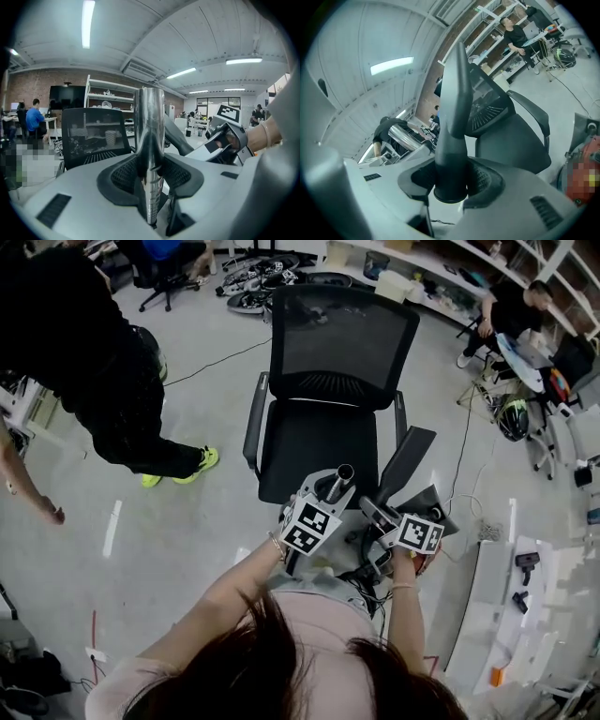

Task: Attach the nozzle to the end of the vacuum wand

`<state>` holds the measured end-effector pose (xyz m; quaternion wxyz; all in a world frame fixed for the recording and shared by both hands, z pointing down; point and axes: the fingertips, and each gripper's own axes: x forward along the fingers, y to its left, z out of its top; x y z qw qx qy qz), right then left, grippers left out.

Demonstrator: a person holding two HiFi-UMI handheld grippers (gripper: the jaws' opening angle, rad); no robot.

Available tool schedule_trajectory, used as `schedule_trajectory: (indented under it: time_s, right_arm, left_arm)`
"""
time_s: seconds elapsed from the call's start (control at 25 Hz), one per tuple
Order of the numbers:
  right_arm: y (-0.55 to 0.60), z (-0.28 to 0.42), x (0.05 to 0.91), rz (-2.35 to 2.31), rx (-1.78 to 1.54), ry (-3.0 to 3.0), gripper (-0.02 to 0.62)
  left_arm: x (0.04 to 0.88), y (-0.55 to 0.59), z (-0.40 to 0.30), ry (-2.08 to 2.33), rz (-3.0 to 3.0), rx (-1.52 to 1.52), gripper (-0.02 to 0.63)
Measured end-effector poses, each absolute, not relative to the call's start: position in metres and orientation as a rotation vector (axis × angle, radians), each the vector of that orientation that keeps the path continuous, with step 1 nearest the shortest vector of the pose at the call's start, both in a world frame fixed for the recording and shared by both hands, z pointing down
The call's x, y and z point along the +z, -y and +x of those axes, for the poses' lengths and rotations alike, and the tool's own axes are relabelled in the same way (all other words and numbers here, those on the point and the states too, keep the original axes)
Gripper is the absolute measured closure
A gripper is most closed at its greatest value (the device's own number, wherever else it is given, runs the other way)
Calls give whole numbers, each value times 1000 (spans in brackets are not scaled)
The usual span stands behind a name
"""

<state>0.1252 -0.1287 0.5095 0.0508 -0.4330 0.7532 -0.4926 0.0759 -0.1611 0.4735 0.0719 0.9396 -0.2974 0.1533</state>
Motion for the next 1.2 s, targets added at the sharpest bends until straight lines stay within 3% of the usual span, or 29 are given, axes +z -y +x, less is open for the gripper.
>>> schedule_trajectory:
  time_s: [1.2]
  right_arm:
    - [149, 118, 433, -1235, -1234, -2339, 426]
  left_arm:
    - [479, 150, 94, 806, 2864, 482, 448]
